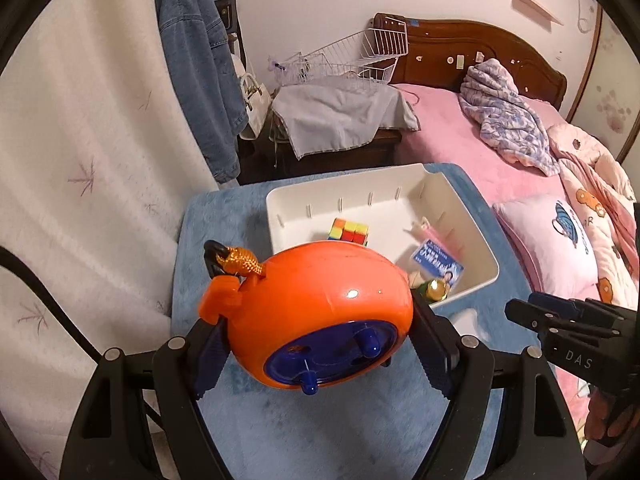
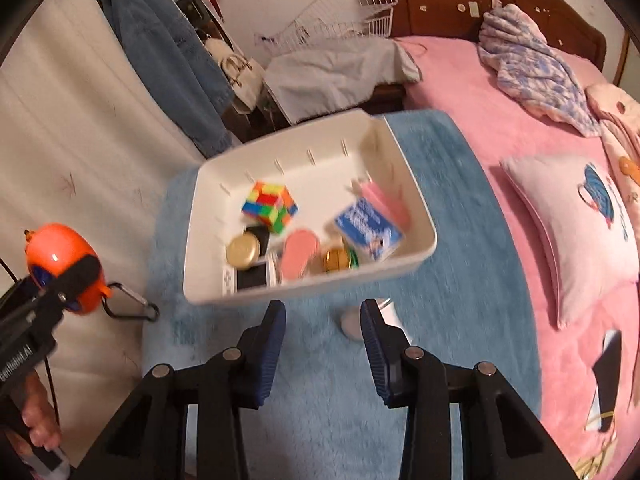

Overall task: Organize rigid objects
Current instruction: 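Lift and carry the orange reel with left tool while right tool carries the white plug over the tray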

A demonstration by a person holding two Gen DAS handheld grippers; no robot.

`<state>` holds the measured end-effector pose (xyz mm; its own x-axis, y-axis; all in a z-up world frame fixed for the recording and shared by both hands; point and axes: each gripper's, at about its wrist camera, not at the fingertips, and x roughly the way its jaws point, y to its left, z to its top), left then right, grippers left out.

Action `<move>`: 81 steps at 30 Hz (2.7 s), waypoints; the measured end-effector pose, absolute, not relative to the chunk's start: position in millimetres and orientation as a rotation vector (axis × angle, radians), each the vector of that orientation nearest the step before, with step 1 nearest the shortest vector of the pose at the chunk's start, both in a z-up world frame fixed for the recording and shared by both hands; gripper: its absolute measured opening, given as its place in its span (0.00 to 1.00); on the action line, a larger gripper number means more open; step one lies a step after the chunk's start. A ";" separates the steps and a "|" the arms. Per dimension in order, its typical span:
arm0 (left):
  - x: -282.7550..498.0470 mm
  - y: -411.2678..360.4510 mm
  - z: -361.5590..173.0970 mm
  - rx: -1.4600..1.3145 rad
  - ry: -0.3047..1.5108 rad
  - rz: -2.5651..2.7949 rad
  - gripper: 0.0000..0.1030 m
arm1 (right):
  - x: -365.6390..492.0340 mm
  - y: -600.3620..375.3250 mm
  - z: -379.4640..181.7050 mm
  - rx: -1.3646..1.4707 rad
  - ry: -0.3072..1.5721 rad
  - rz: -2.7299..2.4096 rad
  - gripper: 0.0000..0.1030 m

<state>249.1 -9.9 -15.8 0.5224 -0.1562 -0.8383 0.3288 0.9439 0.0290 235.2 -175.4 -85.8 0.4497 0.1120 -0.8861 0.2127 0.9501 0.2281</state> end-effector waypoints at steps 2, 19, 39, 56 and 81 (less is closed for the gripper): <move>254.5 -19.2 -15.5 0.185 0.976 -0.281 0.79 | 238.5 -185.0 -85.9 0.327 1.110 -0.047 0.38; 268.3 -39.2 -25.9 0.148 1.005 -0.188 0.79 | 224.2 -241.2 -177.4 0.487 1.246 -0.029 0.62; 267.9 -37.7 -39.1 0.131 1.049 -0.099 0.79 | 244.3 -206.8 -260.2 0.067 1.088 0.119 0.80; 270.4 -44.9 -46.4 0.144 1.082 -0.074 0.79 | 254.3 -199.7 -279.7 0.036 1.085 0.162 0.84; 277.2 -64.1 -51.9 0.170 1.098 -0.097 0.79 | 226.7 -189.8 -222.6 0.005 1.055 0.274 0.83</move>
<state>277.2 -64.1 -51.9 0.4525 0.0060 -0.8918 0.1624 0.9827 0.0890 226.7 -189.8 -222.6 0.4624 0.2253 -0.8576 -0.2208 0.9660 0.1348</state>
